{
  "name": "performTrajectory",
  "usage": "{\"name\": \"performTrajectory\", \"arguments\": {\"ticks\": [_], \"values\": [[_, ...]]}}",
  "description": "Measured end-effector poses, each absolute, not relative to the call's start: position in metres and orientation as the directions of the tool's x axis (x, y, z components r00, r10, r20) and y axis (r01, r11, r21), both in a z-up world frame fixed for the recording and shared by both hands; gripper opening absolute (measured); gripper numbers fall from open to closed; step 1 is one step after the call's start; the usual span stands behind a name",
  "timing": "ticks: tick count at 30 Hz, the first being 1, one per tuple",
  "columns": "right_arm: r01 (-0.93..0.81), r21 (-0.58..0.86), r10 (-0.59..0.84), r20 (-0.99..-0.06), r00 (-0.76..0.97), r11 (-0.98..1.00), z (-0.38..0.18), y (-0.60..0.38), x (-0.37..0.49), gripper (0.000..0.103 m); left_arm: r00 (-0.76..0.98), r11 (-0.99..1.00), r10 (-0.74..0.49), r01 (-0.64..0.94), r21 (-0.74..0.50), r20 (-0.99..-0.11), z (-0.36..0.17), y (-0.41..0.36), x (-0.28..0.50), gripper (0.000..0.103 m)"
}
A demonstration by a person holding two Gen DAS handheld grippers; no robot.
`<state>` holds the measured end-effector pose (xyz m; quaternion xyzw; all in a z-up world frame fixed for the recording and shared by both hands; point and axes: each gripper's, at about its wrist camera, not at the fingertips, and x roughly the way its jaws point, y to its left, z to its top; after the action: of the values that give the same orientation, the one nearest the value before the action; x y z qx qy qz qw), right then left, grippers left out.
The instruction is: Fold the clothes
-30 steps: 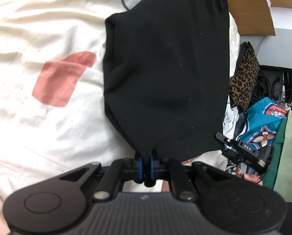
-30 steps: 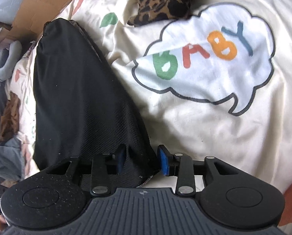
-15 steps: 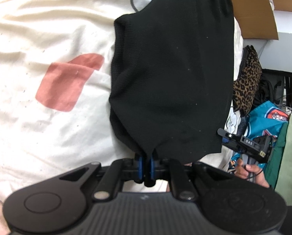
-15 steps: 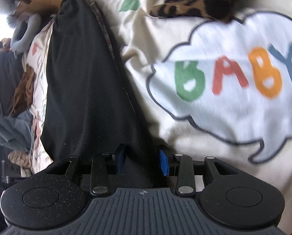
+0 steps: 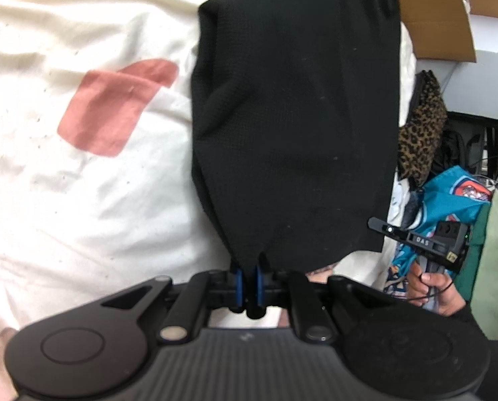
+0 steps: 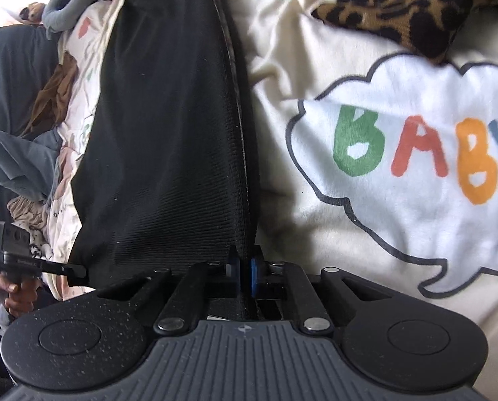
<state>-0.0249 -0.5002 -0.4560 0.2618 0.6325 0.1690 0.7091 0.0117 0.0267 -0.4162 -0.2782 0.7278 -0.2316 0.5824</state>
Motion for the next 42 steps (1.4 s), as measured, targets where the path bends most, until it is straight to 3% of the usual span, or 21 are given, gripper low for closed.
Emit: {"name": "performTrajectory", "arguments": {"ticks": [7,22,42], "values": [[0.063,0.577,0.564,-0.812,0.149,0.814,-0.414,-0.491,-0.024,0.002,-0.137,0.698,-0.716,-0.117,-0.707,-0.684,-0.375,0.038,0.031,0.008],[-0.008,0.676,0.665,-0.723,0.188,0.737,-0.330,-0.464,-0.023,0.002,-0.109,0.691,-0.722,-0.042,-0.722,-0.684,-0.294,0.070,0.053,0.008],[0.013,0.692,0.685,-0.717,0.127,0.722,-0.309,-0.453,-0.063,0.002,-0.128,0.709,-0.704,-0.066,-0.703,-0.698,-0.296,0.084,0.024,0.008]]}}
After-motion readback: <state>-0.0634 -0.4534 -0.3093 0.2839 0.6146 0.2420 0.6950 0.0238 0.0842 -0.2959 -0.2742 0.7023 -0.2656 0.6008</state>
